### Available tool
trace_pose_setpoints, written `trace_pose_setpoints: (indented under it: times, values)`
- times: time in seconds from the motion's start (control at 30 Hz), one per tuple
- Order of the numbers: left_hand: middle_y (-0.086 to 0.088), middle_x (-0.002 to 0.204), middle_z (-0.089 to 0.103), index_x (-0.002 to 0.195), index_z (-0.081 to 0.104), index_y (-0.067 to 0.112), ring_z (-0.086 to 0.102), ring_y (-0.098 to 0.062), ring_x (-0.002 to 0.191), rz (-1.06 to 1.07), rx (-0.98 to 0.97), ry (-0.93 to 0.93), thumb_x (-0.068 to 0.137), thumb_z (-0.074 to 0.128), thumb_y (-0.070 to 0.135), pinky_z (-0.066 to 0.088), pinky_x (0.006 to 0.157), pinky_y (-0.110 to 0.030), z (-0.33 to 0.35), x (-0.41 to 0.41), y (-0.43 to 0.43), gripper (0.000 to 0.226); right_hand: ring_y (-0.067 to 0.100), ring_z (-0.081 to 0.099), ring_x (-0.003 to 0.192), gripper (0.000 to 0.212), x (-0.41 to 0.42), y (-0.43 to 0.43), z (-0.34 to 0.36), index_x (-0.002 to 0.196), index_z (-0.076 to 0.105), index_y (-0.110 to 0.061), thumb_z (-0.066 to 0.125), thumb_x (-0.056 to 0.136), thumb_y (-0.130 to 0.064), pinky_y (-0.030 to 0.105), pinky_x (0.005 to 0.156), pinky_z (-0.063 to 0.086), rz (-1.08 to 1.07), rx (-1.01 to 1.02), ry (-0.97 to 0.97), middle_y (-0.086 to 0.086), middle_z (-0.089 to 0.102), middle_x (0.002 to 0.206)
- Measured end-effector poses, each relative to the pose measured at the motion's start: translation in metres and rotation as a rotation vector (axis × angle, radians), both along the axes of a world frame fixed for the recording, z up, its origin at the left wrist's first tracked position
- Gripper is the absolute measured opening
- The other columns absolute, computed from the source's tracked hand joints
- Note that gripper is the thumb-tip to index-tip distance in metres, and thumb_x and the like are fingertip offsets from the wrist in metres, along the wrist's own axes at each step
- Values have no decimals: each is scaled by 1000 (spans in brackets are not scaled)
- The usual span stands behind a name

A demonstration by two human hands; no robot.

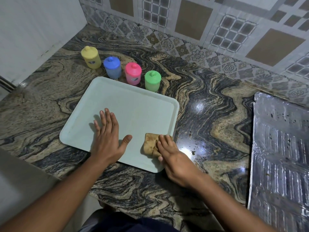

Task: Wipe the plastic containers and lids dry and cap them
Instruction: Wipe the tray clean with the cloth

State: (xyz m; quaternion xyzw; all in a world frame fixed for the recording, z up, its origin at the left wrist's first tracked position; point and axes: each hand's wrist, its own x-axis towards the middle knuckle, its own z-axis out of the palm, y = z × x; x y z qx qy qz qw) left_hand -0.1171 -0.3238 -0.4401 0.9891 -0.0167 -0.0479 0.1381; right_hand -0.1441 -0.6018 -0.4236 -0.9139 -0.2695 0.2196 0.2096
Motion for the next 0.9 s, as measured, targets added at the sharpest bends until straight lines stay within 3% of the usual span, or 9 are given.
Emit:
trace_pose_setpoints:
  times: [0.2,0.33,0.43,0.5,0.63,0.77,0.83,0.9]
  values:
    - [-19,161,-24,154,-12,-1,-30,-28,148,3,12,4,87,1,78,-8,122,-56,0,0,0,105,33,-7,157,71,-21,6,3,159,22,-1,19,103,-44,45,129,5,24,-19,14,17,7,169]
    - [-18,162,-24,155,-11,0,-30,-27,148,7,-15,-5,88,5,77,-9,122,-55,0,1,0,103,31,-11,156,83,-33,11,8,160,17,-2,4,100,-58,41,127,-6,37,-37,40,14,2,168]
    - [-18,162,-23,155,-9,-1,-30,-27,148,7,-23,-13,90,10,75,-9,122,-55,0,0,1,101,35,-9,154,82,-42,14,8,159,18,0,3,102,-56,49,128,2,50,-72,37,15,3,167]
    - [-18,162,-23,155,-10,0,-30,-28,148,5,-9,-16,90,8,75,-8,122,-55,0,-1,1,101,36,-8,154,96,-45,17,10,159,19,1,-11,93,-63,50,127,4,53,-84,49,17,4,167]
    - [-18,161,-25,155,-11,0,-31,-28,148,-2,-1,-1,87,0,79,-11,121,-53,0,0,1,105,31,-7,157,111,-50,22,21,161,14,-3,-20,78,-68,39,123,-16,67,-107,113,15,1,169]
    - [-17,161,-27,155,-13,1,-32,-29,147,-14,-3,17,85,-4,80,-10,122,-54,1,1,0,106,24,-5,158,114,-53,24,34,162,14,-7,-16,73,-72,33,128,-7,62,-95,209,11,2,171]
    - [-17,161,-28,155,-13,1,-33,-29,147,-16,-9,19,85,-2,80,-10,122,-54,3,0,0,105,16,-2,158,101,-52,27,46,162,18,-13,-4,83,-71,24,126,-3,34,-45,285,3,6,171]
    - [-15,161,-28,155,-13,3,-33,-29,147,-28,-24,17,86,0,79,-11,121,-54,4,0,-1,103,3,9,155,65,-48,27,59,160,29,-22,21,104,-54,17,124,5,-8,63,396,-10,17,168]
